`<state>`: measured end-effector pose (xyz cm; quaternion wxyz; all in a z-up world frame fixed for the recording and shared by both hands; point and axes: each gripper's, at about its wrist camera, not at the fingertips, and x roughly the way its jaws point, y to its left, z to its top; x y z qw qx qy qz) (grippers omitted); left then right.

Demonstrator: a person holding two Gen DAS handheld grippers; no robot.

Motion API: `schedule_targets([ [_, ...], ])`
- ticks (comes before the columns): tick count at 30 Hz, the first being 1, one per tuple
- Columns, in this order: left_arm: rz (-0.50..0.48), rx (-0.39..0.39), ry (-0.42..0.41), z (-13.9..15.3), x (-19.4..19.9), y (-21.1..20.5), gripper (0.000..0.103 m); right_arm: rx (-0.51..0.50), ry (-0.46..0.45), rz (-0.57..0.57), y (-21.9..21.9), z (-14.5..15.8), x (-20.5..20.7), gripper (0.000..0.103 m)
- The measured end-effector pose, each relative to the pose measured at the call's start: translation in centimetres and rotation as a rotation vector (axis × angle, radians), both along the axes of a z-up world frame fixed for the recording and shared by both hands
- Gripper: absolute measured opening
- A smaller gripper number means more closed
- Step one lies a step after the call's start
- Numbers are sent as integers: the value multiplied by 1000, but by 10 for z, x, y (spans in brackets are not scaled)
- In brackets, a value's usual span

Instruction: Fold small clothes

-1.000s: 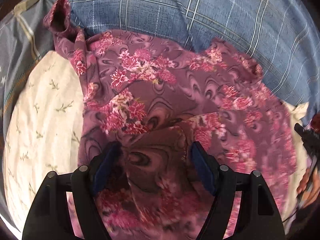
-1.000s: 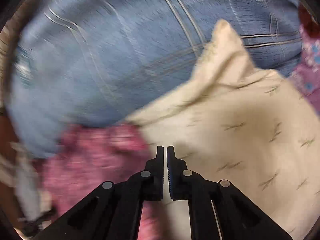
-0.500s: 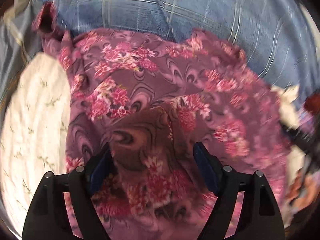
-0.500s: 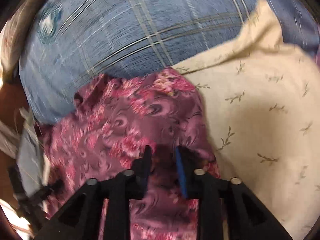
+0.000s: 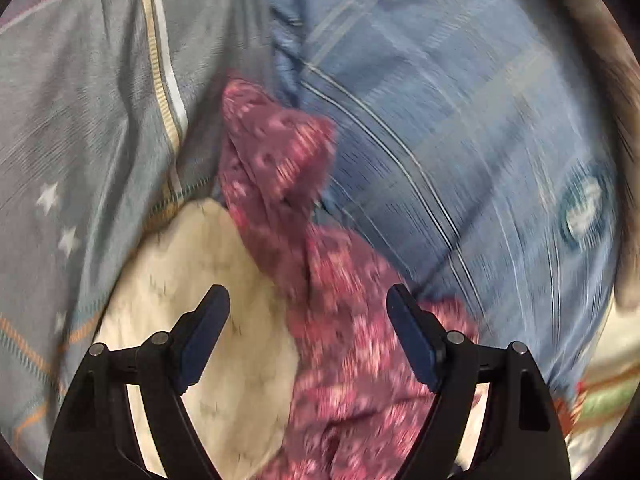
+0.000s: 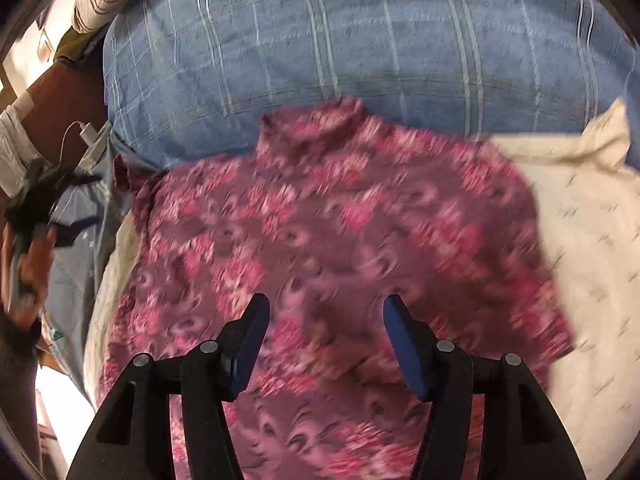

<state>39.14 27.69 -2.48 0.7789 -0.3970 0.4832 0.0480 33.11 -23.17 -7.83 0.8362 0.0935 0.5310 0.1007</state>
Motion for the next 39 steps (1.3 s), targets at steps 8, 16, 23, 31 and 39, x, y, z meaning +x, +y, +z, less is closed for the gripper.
schedule_targets([
  [8, 73, 15, 88, -42, 63, 20, 52, 53, 43, 28, 7, -24, 0, 64],
  [16, -54, 19, -79, 30, 43, -47, 5, 138, 21, 0, -10, -22, -8, 62],
  [23, -321, 5, -254, 127, 10, -192, 6, 197, -20, -82, -55, 1, -48, 62],
  [31, -594, -114, -59, 40, -25, -419, 6, 213, 13, -241, -150, 9, -116, 64],
  [39, -718, -205, -38, 37, -84, -432, 28, 266, -24, -328, -185, 17, -135, 64],
])
